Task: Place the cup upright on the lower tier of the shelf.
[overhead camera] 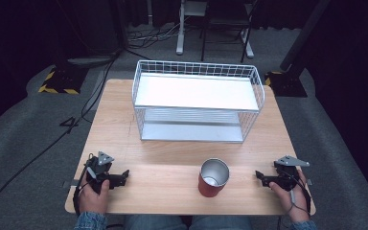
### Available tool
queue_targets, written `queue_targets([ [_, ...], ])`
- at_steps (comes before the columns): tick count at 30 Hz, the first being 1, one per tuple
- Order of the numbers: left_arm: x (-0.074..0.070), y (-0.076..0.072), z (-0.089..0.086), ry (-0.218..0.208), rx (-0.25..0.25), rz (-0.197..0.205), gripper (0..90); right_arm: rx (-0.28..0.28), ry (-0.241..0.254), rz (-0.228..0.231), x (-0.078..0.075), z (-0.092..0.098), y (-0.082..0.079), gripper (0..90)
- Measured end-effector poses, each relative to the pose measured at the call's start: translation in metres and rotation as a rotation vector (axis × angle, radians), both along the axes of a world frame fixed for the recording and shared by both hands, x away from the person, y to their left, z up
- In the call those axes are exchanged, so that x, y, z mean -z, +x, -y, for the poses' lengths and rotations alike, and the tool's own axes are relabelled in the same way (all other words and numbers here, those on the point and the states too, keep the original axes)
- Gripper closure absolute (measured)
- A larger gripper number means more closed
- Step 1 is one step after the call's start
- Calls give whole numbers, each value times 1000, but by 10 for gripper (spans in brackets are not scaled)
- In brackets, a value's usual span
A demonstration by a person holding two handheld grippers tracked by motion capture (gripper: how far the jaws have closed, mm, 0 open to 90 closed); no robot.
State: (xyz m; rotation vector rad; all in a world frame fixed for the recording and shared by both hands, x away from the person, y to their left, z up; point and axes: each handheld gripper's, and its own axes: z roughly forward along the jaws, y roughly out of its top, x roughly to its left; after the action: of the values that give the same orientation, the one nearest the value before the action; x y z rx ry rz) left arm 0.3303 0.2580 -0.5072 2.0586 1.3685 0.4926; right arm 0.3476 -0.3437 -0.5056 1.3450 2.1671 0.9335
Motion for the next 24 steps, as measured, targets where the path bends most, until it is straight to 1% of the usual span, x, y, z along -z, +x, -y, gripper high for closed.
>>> queue_targets([
  [10, 0, 0, 0, 0, 1, -1, 0, 2, 3, 4, 0, 1, -3, 106],
  [11, 0, 0, 0, -1, -2, 2, 0, 4, 15, 9, 0, 3, -6, 159],
  [12, 0, 0, 0, -1, -2, 2, 0, -1, 21, 15, -1, 4, -7, 175],
  [14, 0, 1, 1, -1, -8, 2, 0, 6, 37, 13, -1, 5, -10, 160],
  [15, 0, 1, 1, -1, -8, 2, 1, 6, 37, 13, -1, 5, -10, 160],
  [16, 0, 1, 1, 0, -7, 3, 1, 17, 44, 27, -2, 5, -14, 159],
  [19, 0, 1, 1, -3, -6, 3, 1, 13, 69, 32, -5, 5, -20, 162],
  [20, 0, 1, 1, -3, -6, 3, 1, 13, 70, 44, -7, 4, -21, 162],
  [21, 0, 1, 1, -3, -7, 2, 1, 13, 70, 44, -7, 4, -21, 162],
  [22, 0, 1, 0, -1, -5, 3, 1, 15, 75, 69, -11, 4, -25, 161],
  [23, 0, 1, 0, -1, -5, 3, 1, 15, 75, 69, -11, 4, -25, 161],
  [24, 0, 1, 0, -1, -1, 0, 1, 19, 92, 96, -14, 2, -29, 161],
])
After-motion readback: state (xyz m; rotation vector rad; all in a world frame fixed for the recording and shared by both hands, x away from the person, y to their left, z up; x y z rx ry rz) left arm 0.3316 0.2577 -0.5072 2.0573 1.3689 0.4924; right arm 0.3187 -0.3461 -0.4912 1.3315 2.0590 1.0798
